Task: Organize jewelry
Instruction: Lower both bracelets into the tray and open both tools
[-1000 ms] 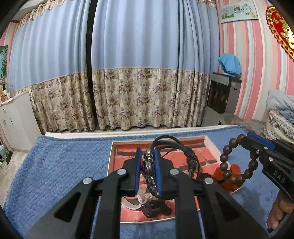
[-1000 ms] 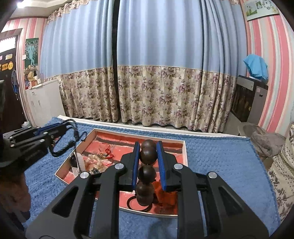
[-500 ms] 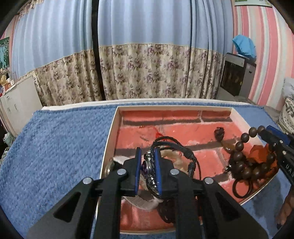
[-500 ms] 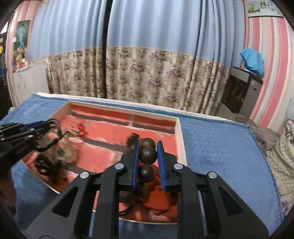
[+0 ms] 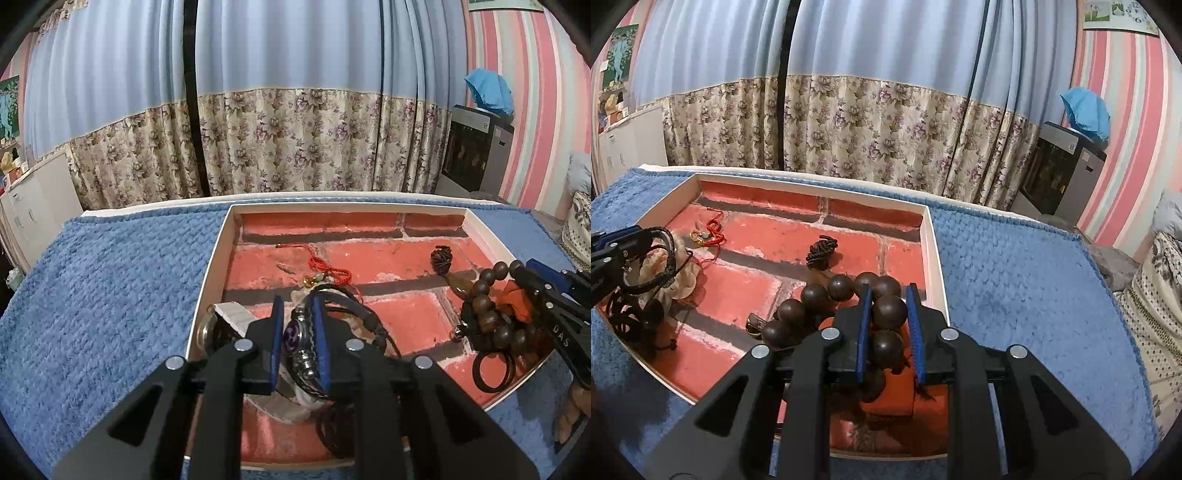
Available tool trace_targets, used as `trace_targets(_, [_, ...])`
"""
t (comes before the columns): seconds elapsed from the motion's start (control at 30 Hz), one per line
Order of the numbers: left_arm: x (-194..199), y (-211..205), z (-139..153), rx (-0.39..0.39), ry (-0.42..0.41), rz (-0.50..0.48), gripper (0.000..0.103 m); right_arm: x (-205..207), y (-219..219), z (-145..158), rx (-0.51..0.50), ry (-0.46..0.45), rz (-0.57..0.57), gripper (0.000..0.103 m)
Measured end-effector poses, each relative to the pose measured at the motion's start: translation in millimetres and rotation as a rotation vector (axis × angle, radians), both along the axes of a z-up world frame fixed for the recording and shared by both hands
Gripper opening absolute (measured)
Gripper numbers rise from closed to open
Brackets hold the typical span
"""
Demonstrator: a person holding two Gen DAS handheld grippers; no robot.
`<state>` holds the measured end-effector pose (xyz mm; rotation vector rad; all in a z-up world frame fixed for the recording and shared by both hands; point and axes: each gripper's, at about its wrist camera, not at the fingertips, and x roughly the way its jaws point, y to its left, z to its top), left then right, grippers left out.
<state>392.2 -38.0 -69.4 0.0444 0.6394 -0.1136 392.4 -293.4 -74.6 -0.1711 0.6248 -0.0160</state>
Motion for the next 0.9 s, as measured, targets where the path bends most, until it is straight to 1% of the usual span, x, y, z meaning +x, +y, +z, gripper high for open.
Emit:
trace_targets(0.13, [1,-2,-2,0.012,0.0,-0.002,0.019,2,-2,-3,0.037,0.009,0.012,0.02])
trace_targets(0.3, [2,-10,-4,0.036,0.013,-0.012,0.031,5,-6,-3,0.065,0.024,0.015,0.022])
trace_targets(0.37, [4,-11,-6,0.04,0.02,-0.014,0.034,4,-6,-3,0.06,0.022,0.013,0.022])
trace_targets(0.4, [4,-10,-6,0.038,0.023,-0.01,0.034,4,-7,-3,0.061,0.022,0.015,0.022])
trace_targets(0.43, [5,-10,-7,0.034,0.024,-0.009,0.034,5,-7,-3,0.06,0.022,0.016,0.026])
trace_targets(0.5, [5,-8,-7,0.026,0.025,-0.009,0.034,3,-8,-2,0.067,0.011,0.007,0.042])
trace_targets(0.53, [5,-8,-6,0.026,0.022,-0.011,0.034,2,-10,-1,0.074,0.002,0.005,0.057])
trace_targets(0.57, [4,-9,-6,0.029,0.02,-0.011,0.034,0,-12,1,0.094,-0.012,0.011,0.061])
trace_targets(0.63, [2,-10,-4,0.035,0.01,-0.003,0.036,-4,-14,9,0.12,-0.027,0.025,0.061])
trace_targets(0.7, [-1,-11,5,0.018,-0.007,0.001,0.053,-9,-14,20,0.128,-0.058,0.031,0.064])
trace_targets(0.77, [-9,-8,18,0.003,-0.039,0.008,0.059,-18,-14,39,0.137,-0.101,0.049,0.077])
trace_targets(0.83, [-19,-3,43,-0.02,-0.091,0.011,0.067,-32,-17,63,0.14,-0.161,0.048,0.084])
trace_targets(0.87, [-26,0,55,-0.031,-0.12,0.012,0.074,-37,-18,73,0.143,-0.182,0.047,0.089])
trace_targets(0.9, [-30,2,64,-0.034,-0.138,0.013,0.079,-45,-19,84,0.146,-0.202,0.046,0.091])
